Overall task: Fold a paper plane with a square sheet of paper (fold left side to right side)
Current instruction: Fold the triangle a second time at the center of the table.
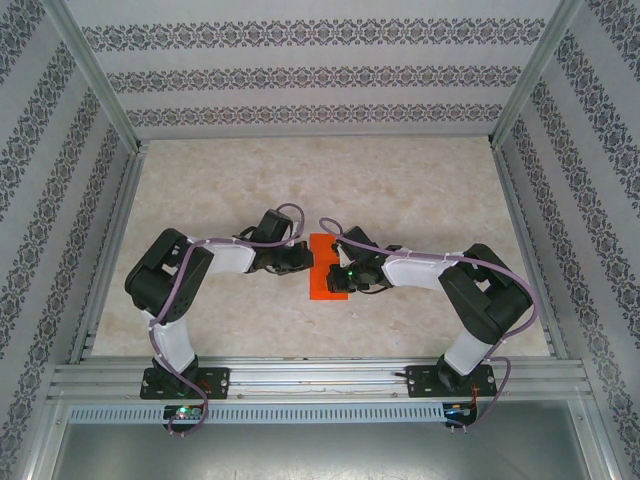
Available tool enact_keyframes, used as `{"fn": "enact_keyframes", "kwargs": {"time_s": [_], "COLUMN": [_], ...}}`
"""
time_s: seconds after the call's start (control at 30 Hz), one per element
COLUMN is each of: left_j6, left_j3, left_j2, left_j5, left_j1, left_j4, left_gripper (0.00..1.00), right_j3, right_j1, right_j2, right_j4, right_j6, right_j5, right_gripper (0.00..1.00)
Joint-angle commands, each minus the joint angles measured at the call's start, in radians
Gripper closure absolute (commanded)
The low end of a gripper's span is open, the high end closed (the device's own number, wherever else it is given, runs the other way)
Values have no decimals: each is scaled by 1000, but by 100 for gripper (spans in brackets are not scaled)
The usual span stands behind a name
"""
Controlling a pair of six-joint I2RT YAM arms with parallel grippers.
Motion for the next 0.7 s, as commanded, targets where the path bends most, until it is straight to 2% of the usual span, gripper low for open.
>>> {"fn": "enact_keyframes", "kwargs": {"time_s": [0.0, 0.1, 0.27, 0.4, 0.5, 0.67], "left_j6": [-8, -1, 9, -6, -15, -36], "left_j3": [-6, -14, -36, -60, -71, -84], "left_j2": [13, 11, 2, -11, -24, -37], "left_j5": [-14, -36, -64, -74, -81, -86], "left_j1": [-16, -23, -33, -39, -41, -48], "left_j4": [-46, -74, -107, -100, -96, -78], "left_gripper": [100, 100, 100, 100, 100, 100], "right_j3": [-40, -11, 2, -58, -126, -223], "right_j1": [10, 6, -26, -87, -135, -169], "right_j2": [19, -6, -94, -183, -228, -260], "right_j4": [-168, -161, -146, -140, -136, -37], "right_j6": [14, 21, 35, 45, 55, 118], "right_j5": [-15, -41, -81, -123, -163, -251], "right_gripper": [96, 91, 78, 67, 63, 54]}}
